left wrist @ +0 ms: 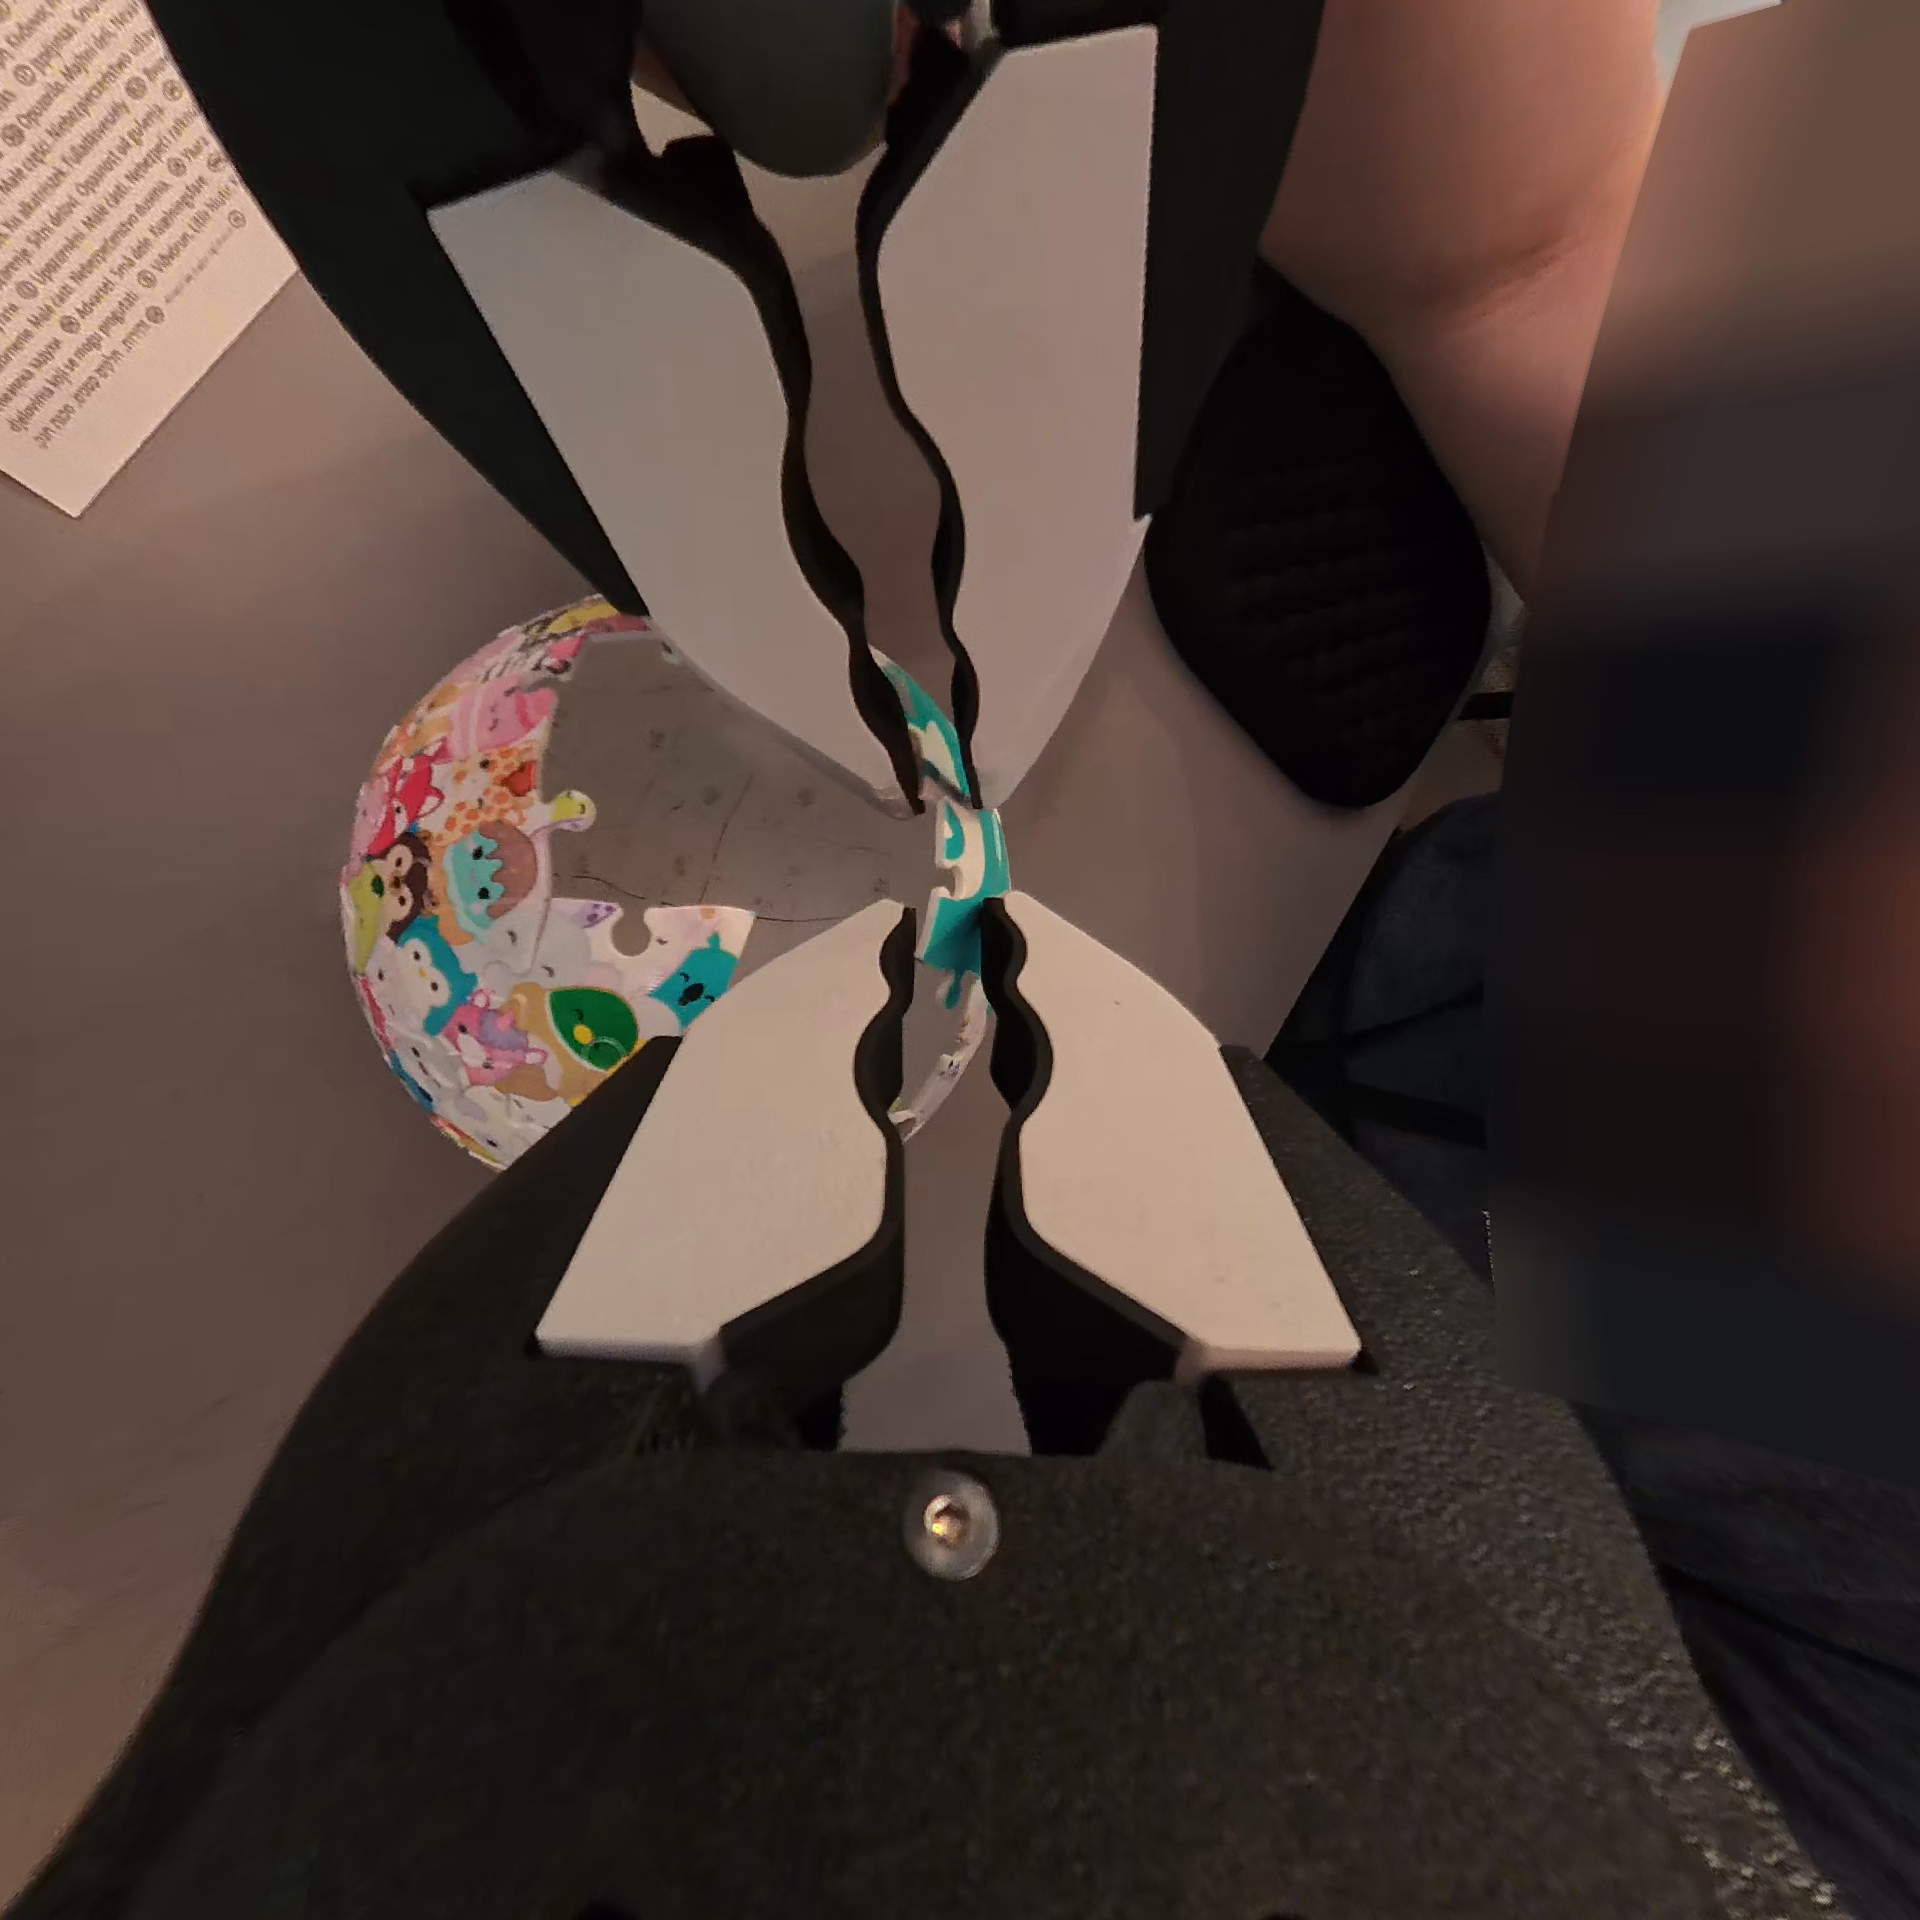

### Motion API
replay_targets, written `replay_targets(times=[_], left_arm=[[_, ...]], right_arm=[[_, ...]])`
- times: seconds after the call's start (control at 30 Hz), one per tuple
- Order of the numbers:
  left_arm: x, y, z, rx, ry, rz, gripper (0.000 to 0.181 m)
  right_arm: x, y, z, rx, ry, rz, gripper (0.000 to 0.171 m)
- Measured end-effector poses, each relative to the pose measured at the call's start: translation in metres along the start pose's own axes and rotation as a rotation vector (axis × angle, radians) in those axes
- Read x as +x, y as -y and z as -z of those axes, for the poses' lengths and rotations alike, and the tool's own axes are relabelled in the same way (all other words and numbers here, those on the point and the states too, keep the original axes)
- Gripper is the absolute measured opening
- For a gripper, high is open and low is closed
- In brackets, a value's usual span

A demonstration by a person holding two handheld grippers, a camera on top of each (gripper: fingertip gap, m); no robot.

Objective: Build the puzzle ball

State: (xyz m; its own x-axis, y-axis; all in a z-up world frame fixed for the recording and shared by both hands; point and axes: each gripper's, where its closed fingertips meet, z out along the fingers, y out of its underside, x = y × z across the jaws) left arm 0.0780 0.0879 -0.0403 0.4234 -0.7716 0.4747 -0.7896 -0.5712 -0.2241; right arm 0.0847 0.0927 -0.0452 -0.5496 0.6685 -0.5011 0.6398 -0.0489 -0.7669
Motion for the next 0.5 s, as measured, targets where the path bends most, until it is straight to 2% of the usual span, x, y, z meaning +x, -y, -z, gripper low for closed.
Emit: replay_targets(times=[0.5], left_arm=[[-0.0029,0.0078,0.0019,0.063,0.037,-0.002,0.018]], right_arm=[[-0.0005,-0.0003,0.0033,0.023,0.01,-0.001,0.011]])
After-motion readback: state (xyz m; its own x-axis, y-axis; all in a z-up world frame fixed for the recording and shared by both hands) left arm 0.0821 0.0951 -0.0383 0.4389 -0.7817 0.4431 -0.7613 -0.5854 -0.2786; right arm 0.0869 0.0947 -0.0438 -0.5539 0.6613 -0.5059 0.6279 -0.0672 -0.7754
